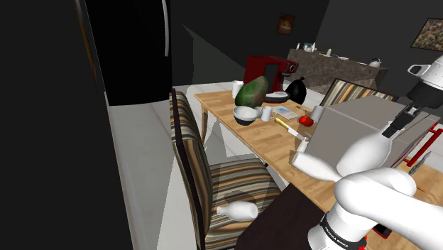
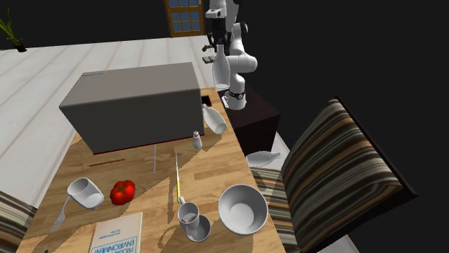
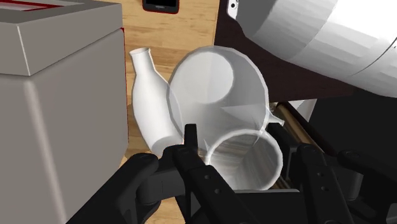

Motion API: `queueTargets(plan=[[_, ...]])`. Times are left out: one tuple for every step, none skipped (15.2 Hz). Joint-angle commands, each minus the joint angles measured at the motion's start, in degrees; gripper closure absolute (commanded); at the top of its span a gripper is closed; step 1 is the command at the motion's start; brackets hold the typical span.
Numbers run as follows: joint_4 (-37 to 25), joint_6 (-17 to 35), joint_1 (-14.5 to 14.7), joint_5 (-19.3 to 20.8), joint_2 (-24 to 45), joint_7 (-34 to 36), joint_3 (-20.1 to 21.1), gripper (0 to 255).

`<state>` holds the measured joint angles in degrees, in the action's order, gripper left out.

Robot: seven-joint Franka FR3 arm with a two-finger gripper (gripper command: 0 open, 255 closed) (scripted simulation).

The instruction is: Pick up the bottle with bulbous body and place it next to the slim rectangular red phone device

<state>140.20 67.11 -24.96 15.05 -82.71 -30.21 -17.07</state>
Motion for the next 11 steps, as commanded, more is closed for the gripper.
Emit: queueTargets(plan=[[1.88, 0.51, -0.31, 0.52, -1.41, -0.11, -0.47, 255], [2.84, 0.81, -0.46, 0.74, -2.08, -0.12, -0.68, 255], [3.80, 1.10, -0.62, 0.97, -2.74, -0.14, -0.90, 255], [4.75, 1.39, -0.78, 1.20, -3.41, -0.15, -1.13, 255], [5.70, 1.67, -0.94, 1.44, -4.07, -0.17, -1.36, 255], [6.64, 1.94, -1.11, 1.69, -4.74, -0.19, -1.61, 255], [7.58, 2.21, -1.29, 1.94, -5.41, -0.22, -1.86, 255], [8.51, 2.46, -1.47, 2.20, -6.07, -0.24, -2.13, 255], [9.44, 2.72, -1.65, 2.47, -6.74, -0.27, -2.40, 255], [10.36, 2.96, -1.84, 2.75, -7.42, -0.31, -2.68, 255], [11.28, 3.20, -2.05, 3.04, -8.09, -0.34, -2.97, 255]])
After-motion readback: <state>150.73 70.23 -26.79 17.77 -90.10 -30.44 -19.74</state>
